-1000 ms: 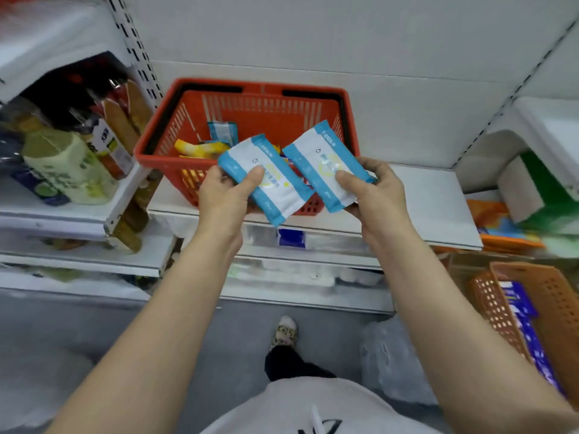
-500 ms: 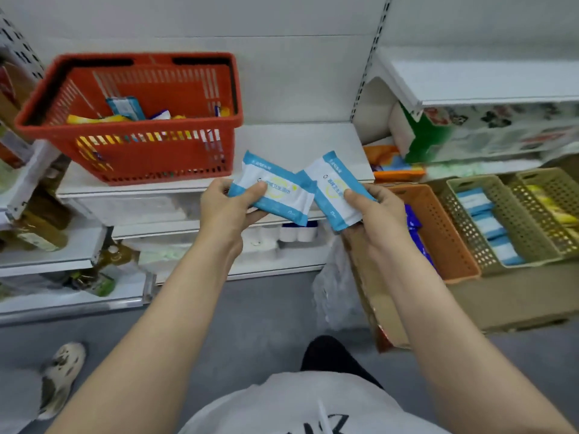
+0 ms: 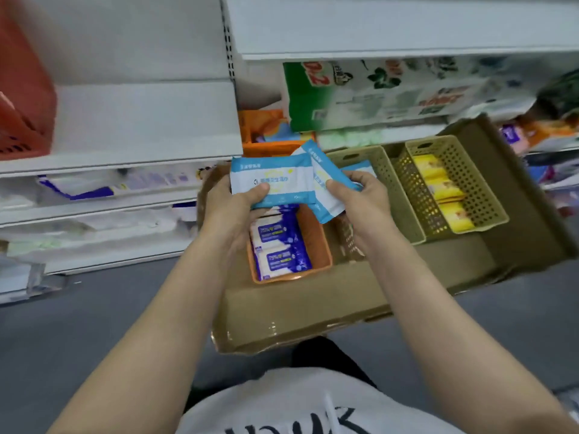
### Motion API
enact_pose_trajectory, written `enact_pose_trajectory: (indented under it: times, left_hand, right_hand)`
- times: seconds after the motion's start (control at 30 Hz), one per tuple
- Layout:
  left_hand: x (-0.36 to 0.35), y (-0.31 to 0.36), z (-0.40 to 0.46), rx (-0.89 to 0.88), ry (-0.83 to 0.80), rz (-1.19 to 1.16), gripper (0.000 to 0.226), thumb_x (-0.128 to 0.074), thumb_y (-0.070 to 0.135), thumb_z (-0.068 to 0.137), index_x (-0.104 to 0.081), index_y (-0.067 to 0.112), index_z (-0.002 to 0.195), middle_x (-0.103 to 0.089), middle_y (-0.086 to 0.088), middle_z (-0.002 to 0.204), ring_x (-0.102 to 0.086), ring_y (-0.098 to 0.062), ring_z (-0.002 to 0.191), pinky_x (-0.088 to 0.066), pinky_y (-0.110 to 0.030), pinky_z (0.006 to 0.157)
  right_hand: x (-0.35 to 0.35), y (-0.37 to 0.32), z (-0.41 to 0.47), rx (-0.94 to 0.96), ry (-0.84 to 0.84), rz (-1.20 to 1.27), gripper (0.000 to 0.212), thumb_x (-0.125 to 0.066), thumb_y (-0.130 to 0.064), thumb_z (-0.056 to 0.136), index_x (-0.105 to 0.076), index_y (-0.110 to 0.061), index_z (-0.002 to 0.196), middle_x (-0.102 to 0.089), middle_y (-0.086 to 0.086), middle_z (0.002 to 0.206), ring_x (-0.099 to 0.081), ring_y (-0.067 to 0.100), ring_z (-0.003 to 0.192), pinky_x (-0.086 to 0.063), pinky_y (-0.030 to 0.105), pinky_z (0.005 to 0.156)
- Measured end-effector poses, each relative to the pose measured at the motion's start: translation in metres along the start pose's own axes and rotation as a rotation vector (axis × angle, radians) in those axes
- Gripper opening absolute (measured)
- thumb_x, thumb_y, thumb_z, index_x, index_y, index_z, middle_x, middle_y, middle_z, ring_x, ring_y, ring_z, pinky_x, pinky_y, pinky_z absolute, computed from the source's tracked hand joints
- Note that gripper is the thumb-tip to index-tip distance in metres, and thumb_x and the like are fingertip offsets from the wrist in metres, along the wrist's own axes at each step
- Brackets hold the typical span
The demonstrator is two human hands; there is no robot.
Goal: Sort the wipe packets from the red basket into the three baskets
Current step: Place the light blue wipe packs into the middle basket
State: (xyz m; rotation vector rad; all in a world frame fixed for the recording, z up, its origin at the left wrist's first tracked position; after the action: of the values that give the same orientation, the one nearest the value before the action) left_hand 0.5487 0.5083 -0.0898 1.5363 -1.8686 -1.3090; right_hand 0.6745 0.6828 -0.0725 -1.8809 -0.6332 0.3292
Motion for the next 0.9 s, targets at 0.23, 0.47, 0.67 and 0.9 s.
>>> enact_pose_trajectory:
  times: [0.23,0.47,0.67,0.9]
  left_hand:
    - [-0.055,-0.041,0.000,0.073,0.100,0.018,0.043,-0.082,0.013,0.078,-0.064,0.013,0.118,-0.076,-0.007,0.105,-0.074,-0.028,0.092,-0.059,-0.047,0.085]
    - [-0.070,-0.038,0.020,0.048,0.127,0.027,0.036,-0.077,0.013,0.084,-0.065,0.012,0.117,-0.076,-0.005,0.104,-0.075,-0.022,0.091,-0.060,-0.036,0.079]
    - [-0.084,-0.070,0.036,0.076,0.206,0.114,0.030,-0.079,0.016,0.081,-0.068,0.017,0.109,-0.076,-0.001,0.103,-0.073,-0.021,0.098,-0.055,-0.046,0.096]
    - [-0.096,-0.103,0.036,0.105,0.370,0.083,0.031,-0.078,0.013,0.082,-0.067,0.014,0.111,-0.075,-0.003,0.106,-0.072,-0.024,0.101,-0.057,-0.040,0.092]
  right_hand:
    - [0.083,-0.002,0.057,-0.085,-0.054,-0.094,0.024,-0.077,-0.013,0.083,-0.061,-0.019,0.100,-0.072,0.008,0.106,-0.072,0.026,0.088,-0.057,0.049,0.081]
    - [0.144,-0.027,0.108,0.038,0.007,-0.172,0.022,-0.074,-0.008,0.085,-0.058,-0.022,0.090,-0.067,-0.001,0.095,-0.069,0.015,0.081,-0.058,0.024,0.064]
    - [0.151,0.038,0.160,-0.087,-0.187,-0.510,0.031,-0.081,-0.010,0.078,-0.064,-0.015,0.104,-0.070,0.007,0.103,-0.068,0.018,0.085,-0.060,0.033,0.075]
    - [0.132,0.116,0.187,-0.139,-0.550,-1.046,0.044,-0.075,-0.019,0.086,-0.060,-0.015,0.127,-0.058,0.005,0.129,-0.057,0.022,0.115,-0.045,0.025,0.093]
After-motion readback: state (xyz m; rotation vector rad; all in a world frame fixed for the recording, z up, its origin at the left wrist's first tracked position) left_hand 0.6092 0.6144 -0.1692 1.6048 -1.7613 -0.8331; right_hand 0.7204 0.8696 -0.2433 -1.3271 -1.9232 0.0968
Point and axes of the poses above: each hand's wrist, its own z-axis towards the middle knuckle, its own x-axis out of the back of the hand, y = z × x, the point moved 6 cm from there along z, towards the middle knuckle
